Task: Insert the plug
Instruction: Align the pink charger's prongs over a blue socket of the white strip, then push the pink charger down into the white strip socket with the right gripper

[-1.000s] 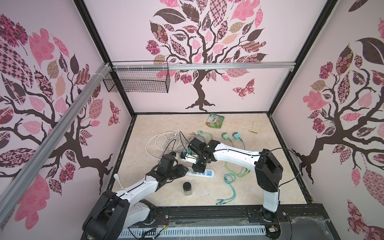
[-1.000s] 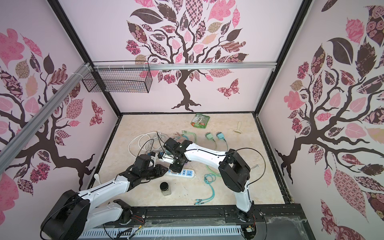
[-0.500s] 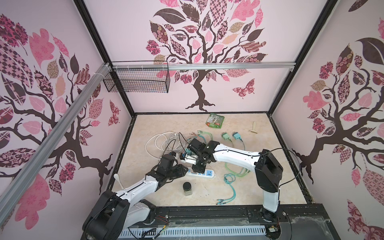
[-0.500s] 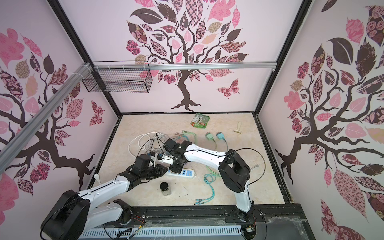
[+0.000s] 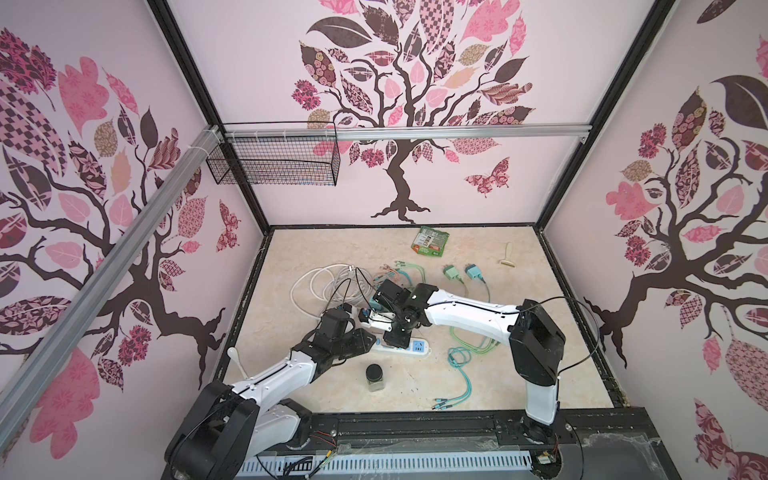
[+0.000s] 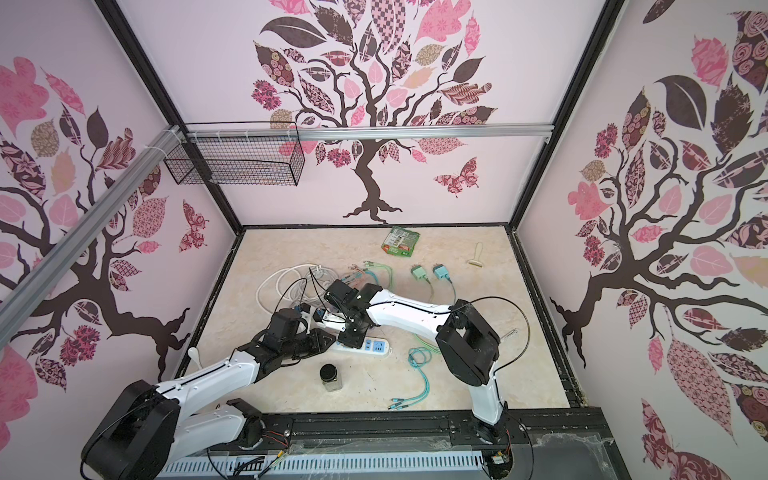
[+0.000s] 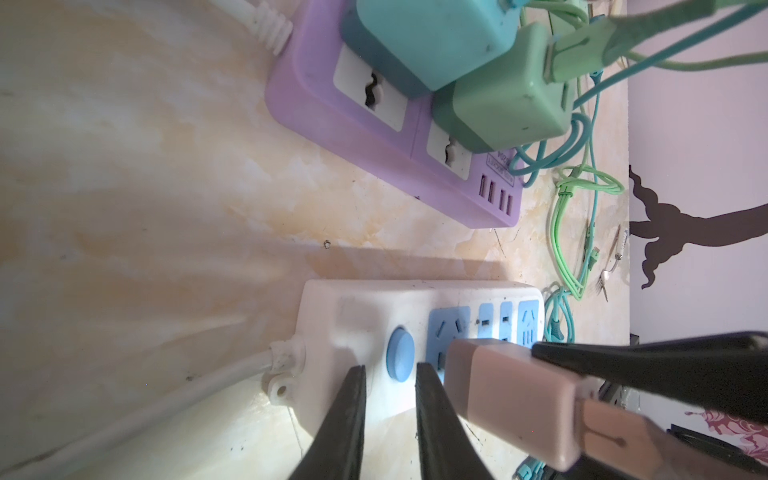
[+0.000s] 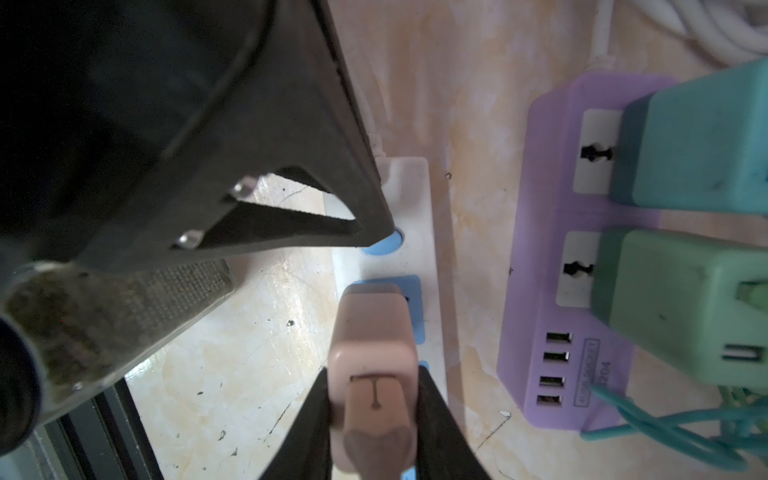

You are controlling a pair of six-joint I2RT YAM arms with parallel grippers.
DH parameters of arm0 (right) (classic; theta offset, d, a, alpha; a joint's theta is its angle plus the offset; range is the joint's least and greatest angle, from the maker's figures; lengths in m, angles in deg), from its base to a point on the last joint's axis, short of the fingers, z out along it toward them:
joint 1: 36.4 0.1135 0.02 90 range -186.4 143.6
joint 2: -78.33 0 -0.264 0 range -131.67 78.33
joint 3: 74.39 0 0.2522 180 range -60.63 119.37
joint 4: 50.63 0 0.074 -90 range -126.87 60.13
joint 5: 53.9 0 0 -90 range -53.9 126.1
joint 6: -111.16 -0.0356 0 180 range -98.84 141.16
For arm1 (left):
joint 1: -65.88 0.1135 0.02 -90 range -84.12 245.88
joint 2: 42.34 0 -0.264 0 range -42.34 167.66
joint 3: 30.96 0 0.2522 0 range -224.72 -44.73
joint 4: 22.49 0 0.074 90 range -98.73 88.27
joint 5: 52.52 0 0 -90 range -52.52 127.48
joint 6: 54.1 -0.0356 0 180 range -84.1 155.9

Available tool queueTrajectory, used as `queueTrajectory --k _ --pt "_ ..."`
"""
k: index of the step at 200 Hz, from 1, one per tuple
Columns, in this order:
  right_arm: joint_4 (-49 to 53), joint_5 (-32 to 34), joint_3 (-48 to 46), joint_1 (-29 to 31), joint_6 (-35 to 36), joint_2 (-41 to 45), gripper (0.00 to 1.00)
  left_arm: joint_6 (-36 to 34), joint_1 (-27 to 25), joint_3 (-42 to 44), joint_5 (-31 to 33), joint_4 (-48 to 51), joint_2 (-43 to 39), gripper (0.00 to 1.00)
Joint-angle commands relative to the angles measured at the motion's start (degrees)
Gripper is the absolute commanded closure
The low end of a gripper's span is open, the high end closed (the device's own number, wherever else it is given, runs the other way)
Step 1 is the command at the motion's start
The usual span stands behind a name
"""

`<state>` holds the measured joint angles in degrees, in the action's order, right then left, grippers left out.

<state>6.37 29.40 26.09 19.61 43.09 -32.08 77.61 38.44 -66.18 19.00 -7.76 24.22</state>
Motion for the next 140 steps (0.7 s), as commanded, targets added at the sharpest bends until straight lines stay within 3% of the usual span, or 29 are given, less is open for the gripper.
queueTrajectory --k 1,140 --pt "2.45 1.87 -1.11 0.59 0.33 -0.07 0.81 -1.23 0.60 2.38 1.87 4.21 0.30 0.74" --pt "4.10 6.41 -4.11 0.68 -0.17 -3.12 0.81 -1.37 1.10 2.71 2.22 4.82 -1.38 0.74"
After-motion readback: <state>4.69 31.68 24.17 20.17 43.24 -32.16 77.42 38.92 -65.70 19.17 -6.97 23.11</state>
